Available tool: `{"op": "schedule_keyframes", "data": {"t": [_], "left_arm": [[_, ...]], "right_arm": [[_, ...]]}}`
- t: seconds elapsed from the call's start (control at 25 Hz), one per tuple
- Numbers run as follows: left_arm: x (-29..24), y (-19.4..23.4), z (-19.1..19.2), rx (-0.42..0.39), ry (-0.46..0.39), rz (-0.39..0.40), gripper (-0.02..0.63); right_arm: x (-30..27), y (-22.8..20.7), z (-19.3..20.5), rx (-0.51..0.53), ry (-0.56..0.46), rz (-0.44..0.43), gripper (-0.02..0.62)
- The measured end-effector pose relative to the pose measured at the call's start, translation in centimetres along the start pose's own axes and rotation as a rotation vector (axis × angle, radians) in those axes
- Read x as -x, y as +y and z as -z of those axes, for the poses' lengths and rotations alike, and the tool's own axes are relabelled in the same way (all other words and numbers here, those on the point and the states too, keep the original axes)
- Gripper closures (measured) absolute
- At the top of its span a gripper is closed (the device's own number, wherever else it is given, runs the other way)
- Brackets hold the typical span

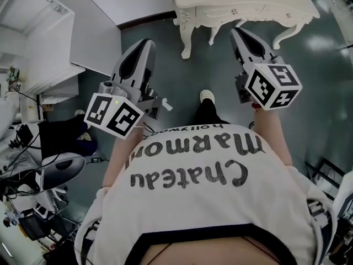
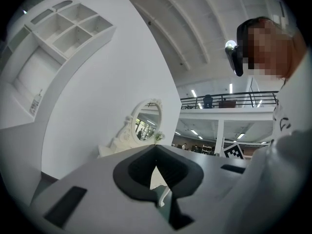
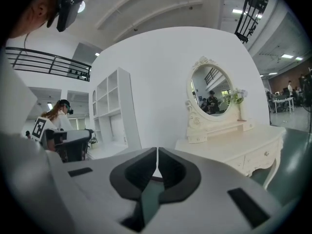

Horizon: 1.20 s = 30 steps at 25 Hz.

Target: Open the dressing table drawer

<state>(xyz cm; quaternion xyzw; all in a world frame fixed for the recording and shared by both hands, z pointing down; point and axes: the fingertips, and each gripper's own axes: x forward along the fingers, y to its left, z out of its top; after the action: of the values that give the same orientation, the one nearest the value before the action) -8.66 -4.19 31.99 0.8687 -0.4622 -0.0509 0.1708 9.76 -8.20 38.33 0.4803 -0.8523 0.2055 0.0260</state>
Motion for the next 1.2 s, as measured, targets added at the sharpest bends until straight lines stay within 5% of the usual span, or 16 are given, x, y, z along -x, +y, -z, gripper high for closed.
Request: {"op": "schedule_keyframes", "data": {"t": [0.48, 0.76, 1.2], "left_arm": [[-1.5, -2.7, -0.9, 0.001, -0.087, 0.068, 0.584], [10.8, -8.5, -8.5, 0.004, -0.153, 0.168, 0.583], [9.0, -9.1, -6.0, 0.053, -0.128, 0.124, 0.583]], "right_arm": [[3.3, -2.4, -3.0, 0.047, -0.084, 0.047, 0.568], [13.6, 10.0, -9.4, 0.146, -0.138, 0.125, 0.568], [13.0, 6.8, -6.9, 0.082, -0.125, 0.071, 0.568]]}}
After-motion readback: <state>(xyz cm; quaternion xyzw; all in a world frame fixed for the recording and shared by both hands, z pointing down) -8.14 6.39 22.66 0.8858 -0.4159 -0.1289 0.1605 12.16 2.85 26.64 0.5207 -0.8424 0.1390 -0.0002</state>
